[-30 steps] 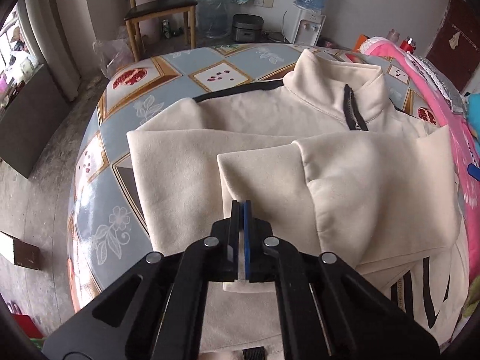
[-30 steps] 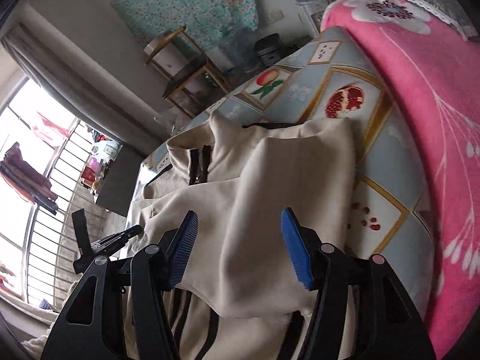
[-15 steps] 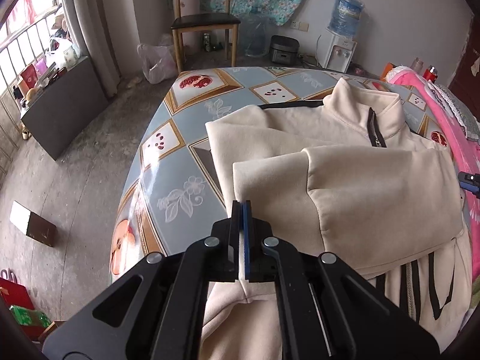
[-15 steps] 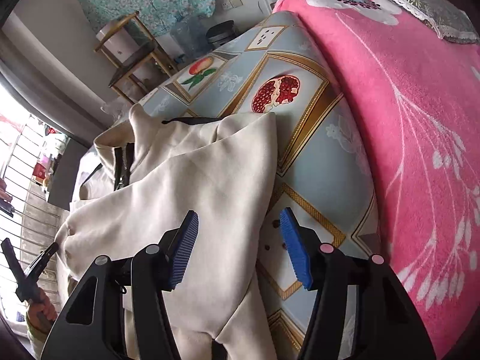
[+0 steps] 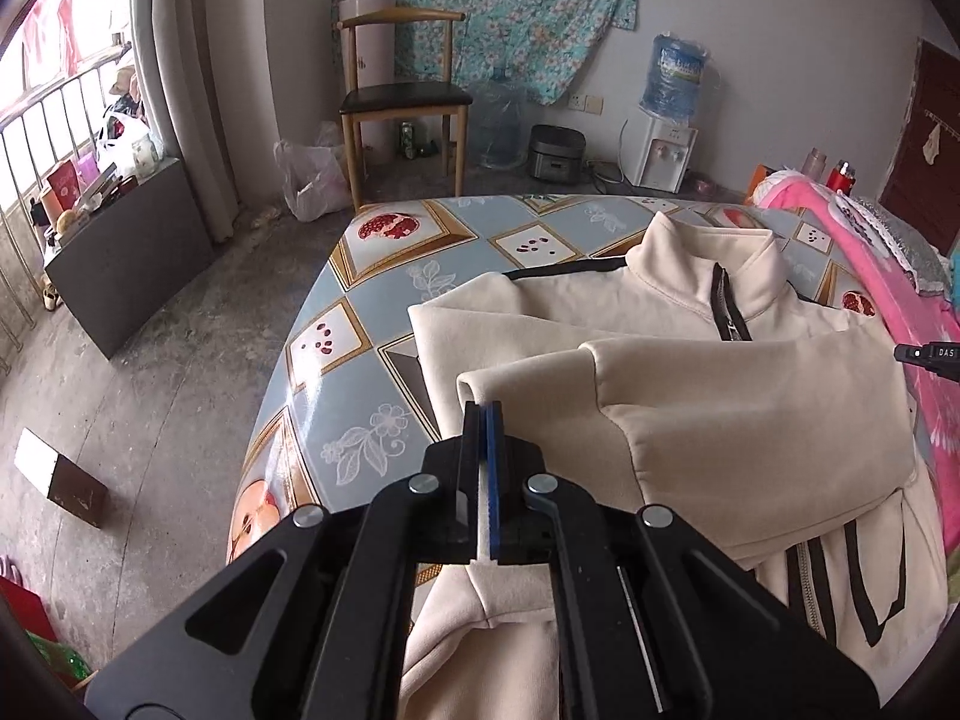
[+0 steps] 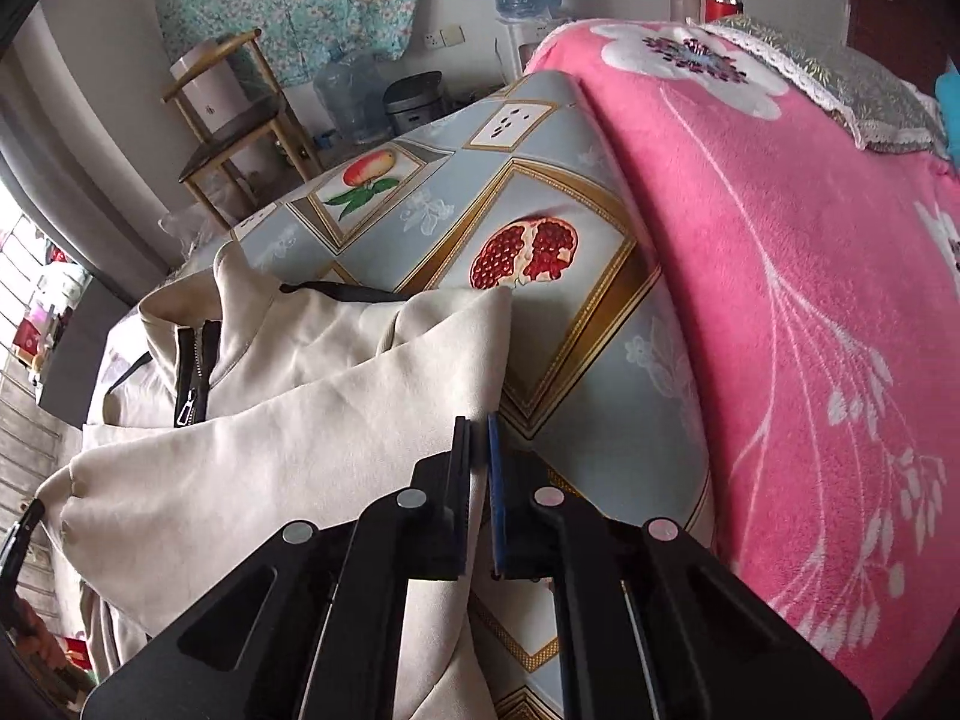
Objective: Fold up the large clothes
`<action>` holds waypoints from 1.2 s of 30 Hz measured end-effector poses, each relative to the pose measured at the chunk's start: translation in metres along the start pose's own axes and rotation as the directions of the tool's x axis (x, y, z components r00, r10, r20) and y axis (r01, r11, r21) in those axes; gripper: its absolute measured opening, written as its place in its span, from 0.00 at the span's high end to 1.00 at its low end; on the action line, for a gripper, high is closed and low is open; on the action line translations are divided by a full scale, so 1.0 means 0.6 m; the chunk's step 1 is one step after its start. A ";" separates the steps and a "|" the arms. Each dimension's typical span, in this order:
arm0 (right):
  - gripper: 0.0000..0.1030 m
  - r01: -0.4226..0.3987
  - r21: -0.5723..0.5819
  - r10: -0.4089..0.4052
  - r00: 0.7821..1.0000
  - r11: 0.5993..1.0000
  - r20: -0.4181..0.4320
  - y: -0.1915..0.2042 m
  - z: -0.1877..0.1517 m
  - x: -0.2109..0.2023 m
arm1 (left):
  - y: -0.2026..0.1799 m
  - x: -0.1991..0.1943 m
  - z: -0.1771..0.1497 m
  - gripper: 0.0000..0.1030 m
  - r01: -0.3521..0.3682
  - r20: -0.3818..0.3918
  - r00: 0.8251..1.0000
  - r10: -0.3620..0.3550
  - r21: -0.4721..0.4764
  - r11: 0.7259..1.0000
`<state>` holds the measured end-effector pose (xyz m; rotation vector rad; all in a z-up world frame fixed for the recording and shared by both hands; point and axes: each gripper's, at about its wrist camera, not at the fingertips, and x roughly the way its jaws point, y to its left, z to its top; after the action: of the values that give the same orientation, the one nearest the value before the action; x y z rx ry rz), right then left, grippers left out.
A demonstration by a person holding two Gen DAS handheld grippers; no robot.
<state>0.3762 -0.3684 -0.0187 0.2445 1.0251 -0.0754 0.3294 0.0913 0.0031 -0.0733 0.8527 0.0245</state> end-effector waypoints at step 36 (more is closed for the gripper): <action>0.58 -0.157 -0.401 0.138 0.987 0.903 -0.076 0.170 -0.231 -0.100 | -0.085 0.009 -0.061 0.54 0.152 -0.196 0.975 -0.107 0.231 0.961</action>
<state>0.2470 -0.2400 -0.0189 -0.0577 1.0399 0.2823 0.3081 0.0376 -0.0224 0.1020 1.0263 -0.2145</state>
